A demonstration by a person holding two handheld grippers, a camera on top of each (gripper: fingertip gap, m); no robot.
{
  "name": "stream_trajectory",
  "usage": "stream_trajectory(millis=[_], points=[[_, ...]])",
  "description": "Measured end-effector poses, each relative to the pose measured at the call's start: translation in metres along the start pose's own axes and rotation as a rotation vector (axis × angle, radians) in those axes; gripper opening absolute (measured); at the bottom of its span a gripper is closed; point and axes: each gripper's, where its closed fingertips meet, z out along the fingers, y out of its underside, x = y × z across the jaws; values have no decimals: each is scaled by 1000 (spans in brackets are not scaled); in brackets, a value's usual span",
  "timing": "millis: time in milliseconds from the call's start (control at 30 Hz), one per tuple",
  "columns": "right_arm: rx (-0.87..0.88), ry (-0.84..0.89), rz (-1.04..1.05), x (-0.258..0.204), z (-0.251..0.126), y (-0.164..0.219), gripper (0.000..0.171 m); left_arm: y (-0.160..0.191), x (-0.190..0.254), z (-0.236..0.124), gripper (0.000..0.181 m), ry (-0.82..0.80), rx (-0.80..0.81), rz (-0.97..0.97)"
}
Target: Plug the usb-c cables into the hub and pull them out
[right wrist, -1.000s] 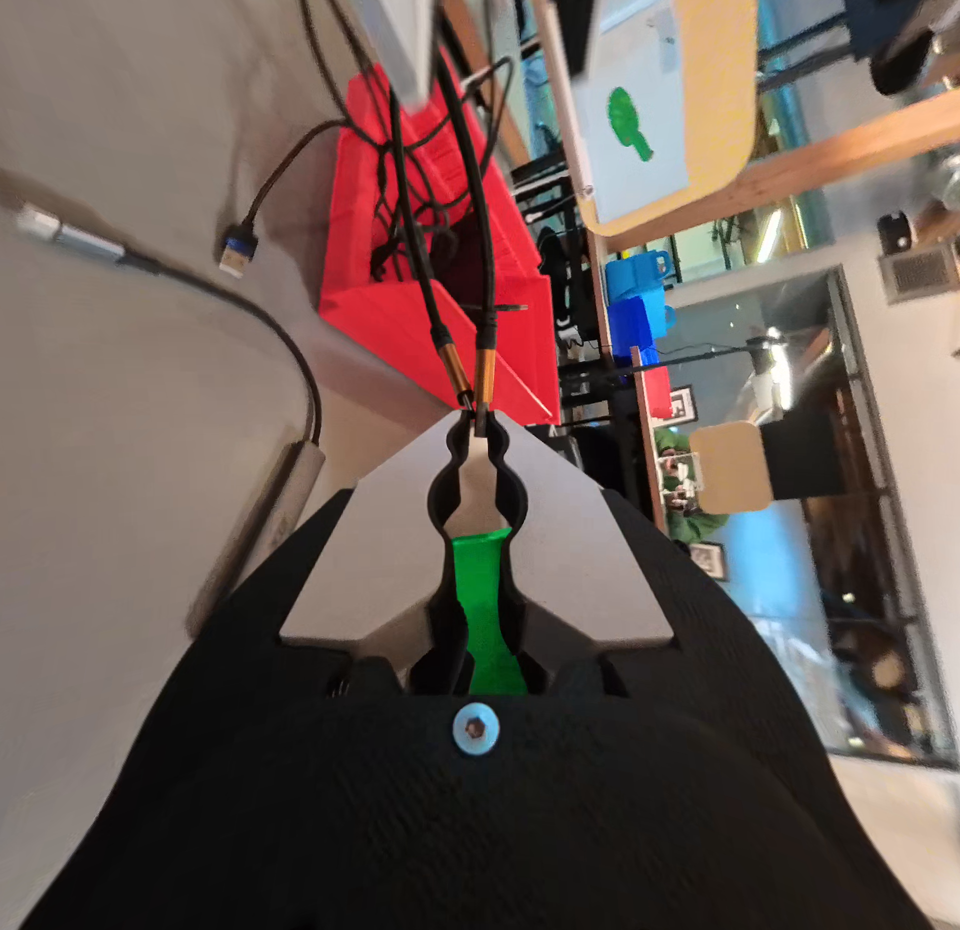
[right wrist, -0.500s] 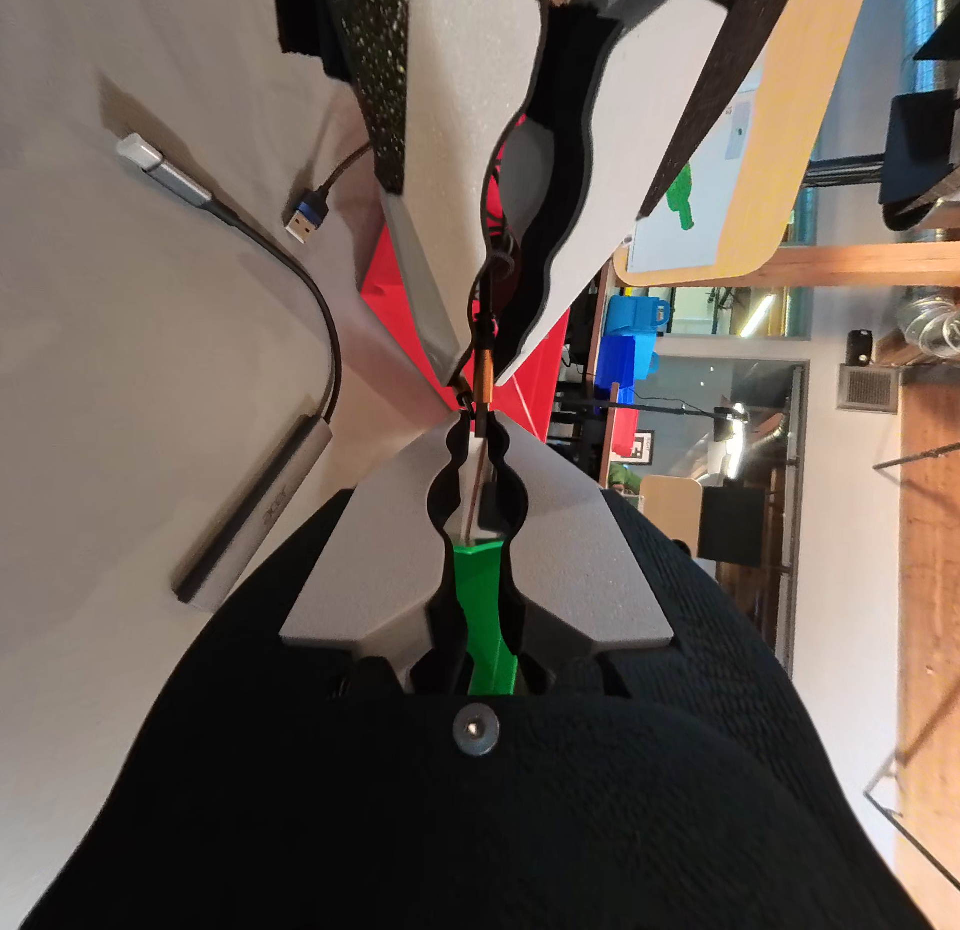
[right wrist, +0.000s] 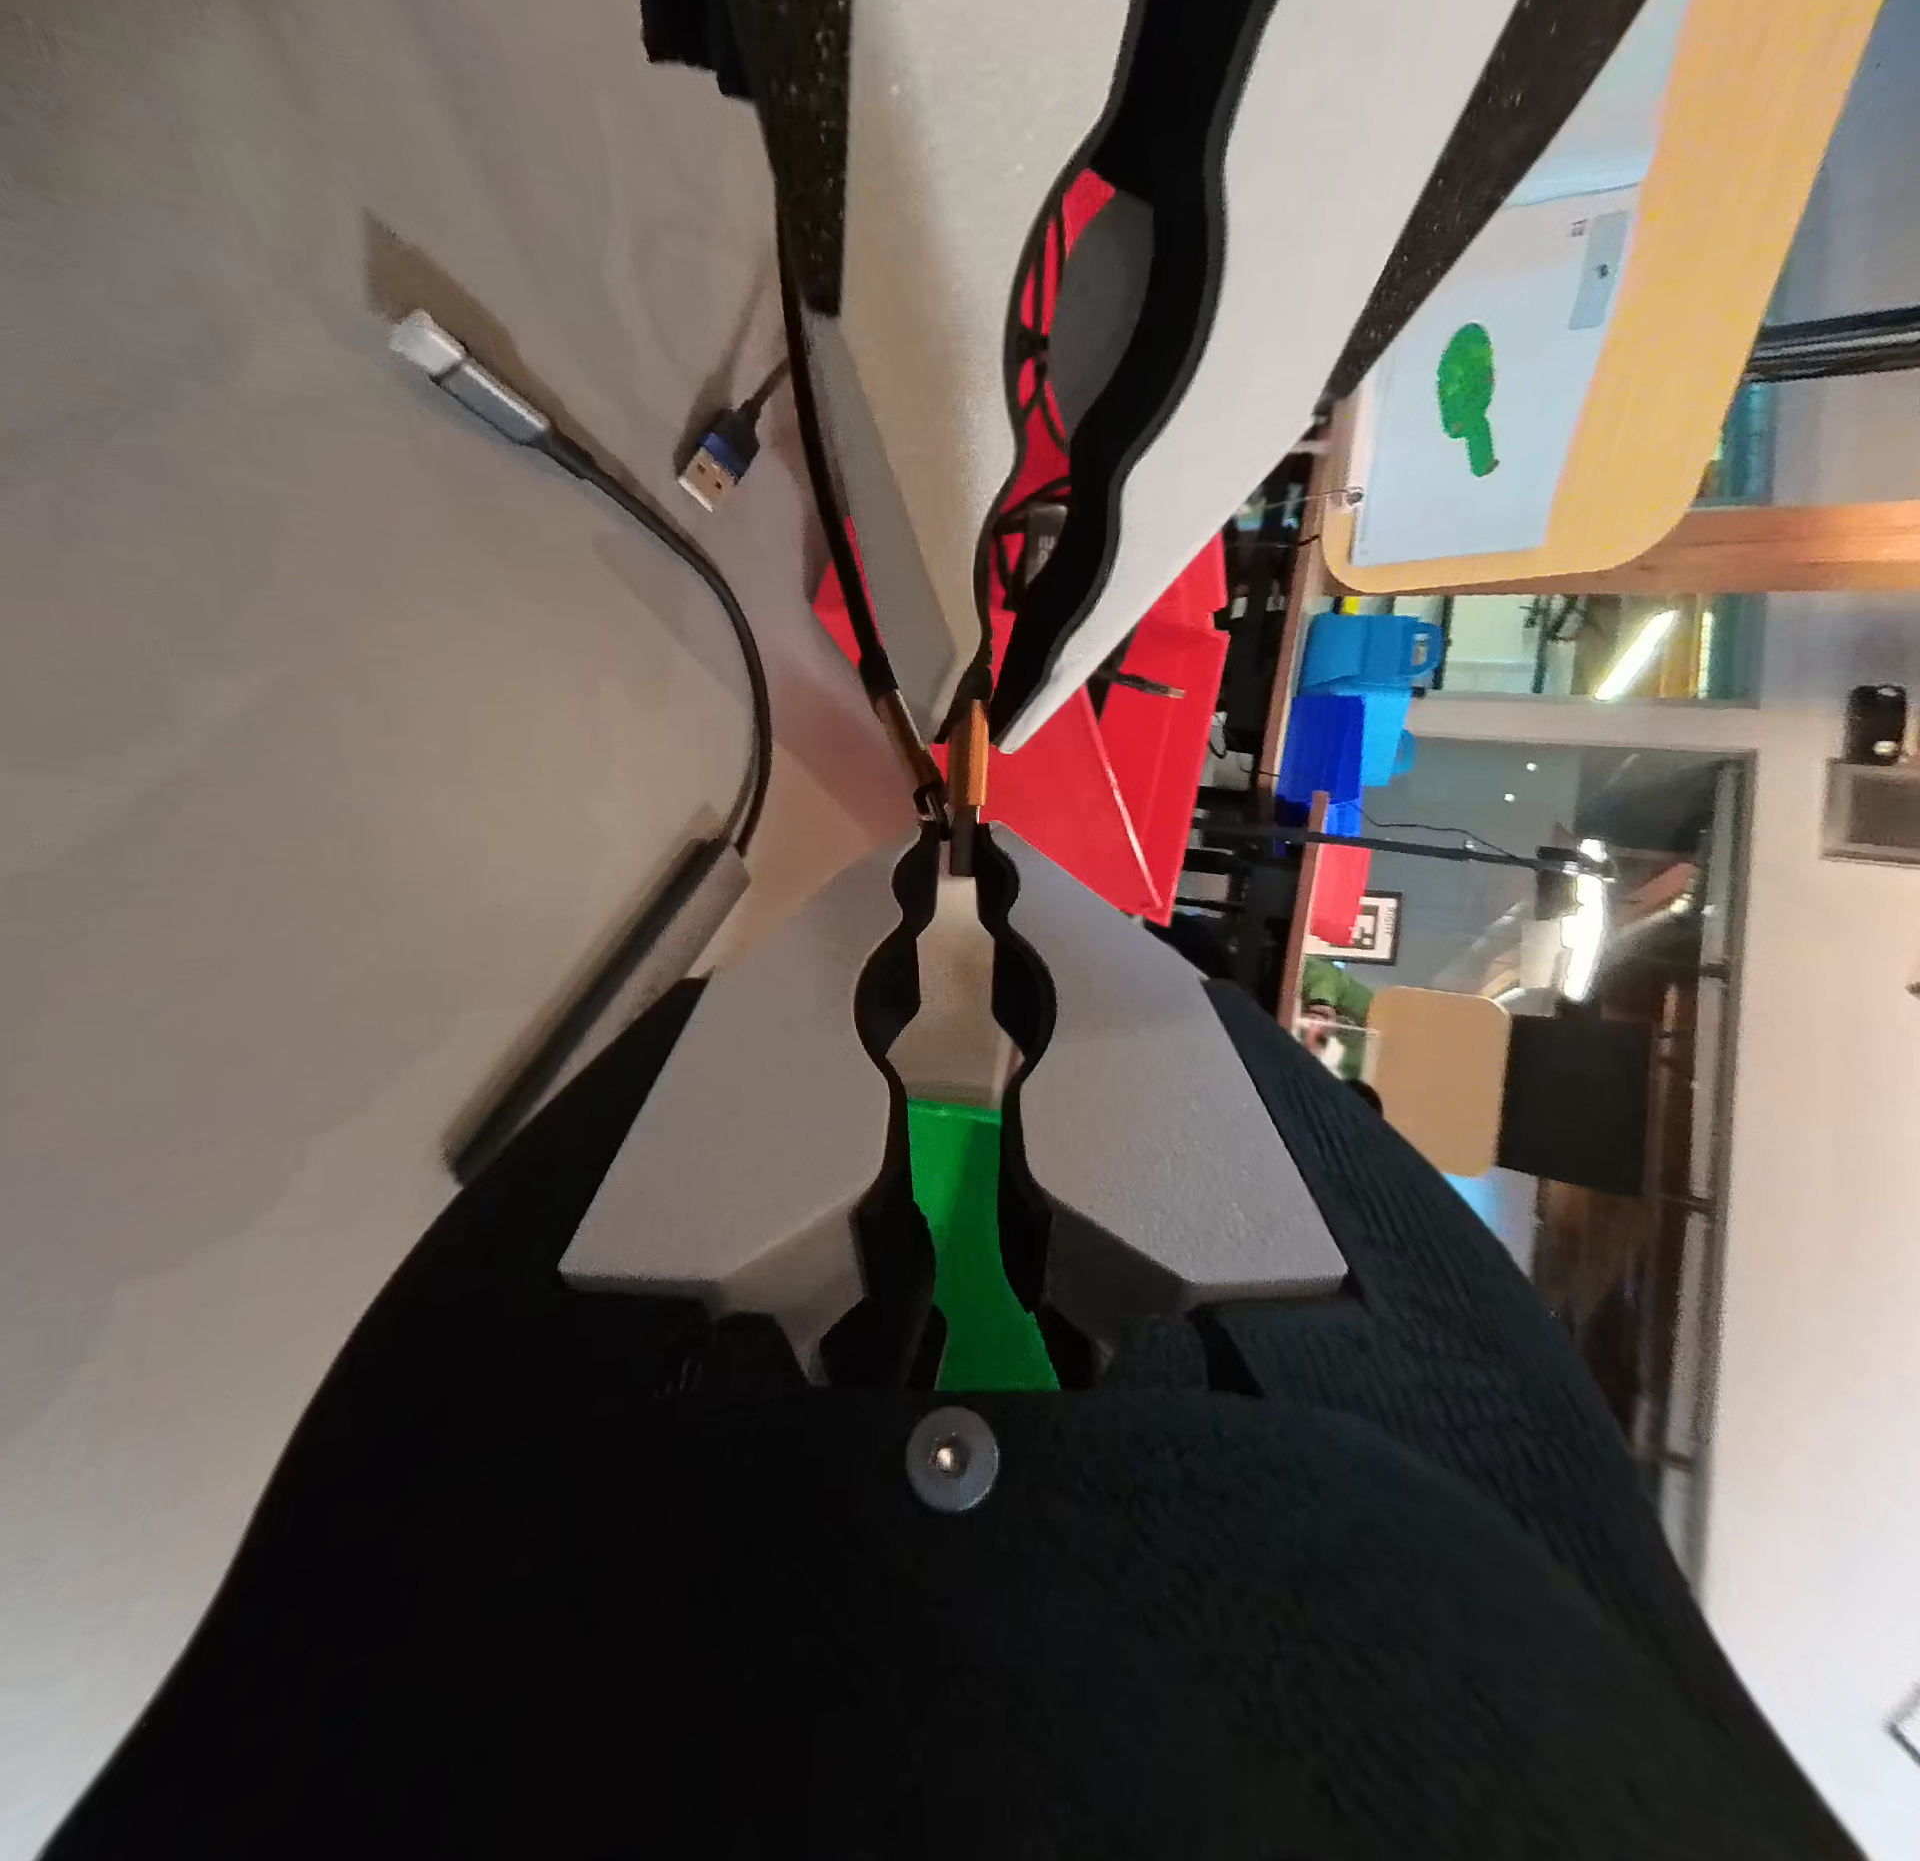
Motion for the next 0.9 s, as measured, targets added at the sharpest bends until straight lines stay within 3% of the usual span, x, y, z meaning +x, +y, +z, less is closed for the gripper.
stream_trajectory(millis=[100, 200, 267, 333, 433, 533, 700, 833, 900], points=[[24, -15, 57, -2, 0, -1, 5, 1, 2, 1, 5, -10, -7, 20], [76, -32, 242, -1, 0, 2, 12, 2, 0, -2, 5, -15, 10, -27], [59, -85, 434, -7, 1, 21, 35, 8, -5, -6, 5, -27, 20, -83], [70, -196, 687, -26, 4, 41, 47, 12, -10, -15, 4, -30, 56, -172], [42, -407, 1083, -67, 11, 70, 50, 18, -18, -30, 4, -45, 103, -283], [-23, -527, 1327, -98, 16, 88, 54, 21, -24, -42, 5, -54, 143, -367], [-86, -535, 1374, -109, 21, 93, 47, 26, -28, -48, 4, -56, 158, -423], [-149, -550, 1239, -113, 21, 91, 20, 27, -28, -49, 4, -53, 158, -426], [-176, -540, 1125, -113, 20, 89, 20, 27, -29, -50, 5, -53, 162, -432]])
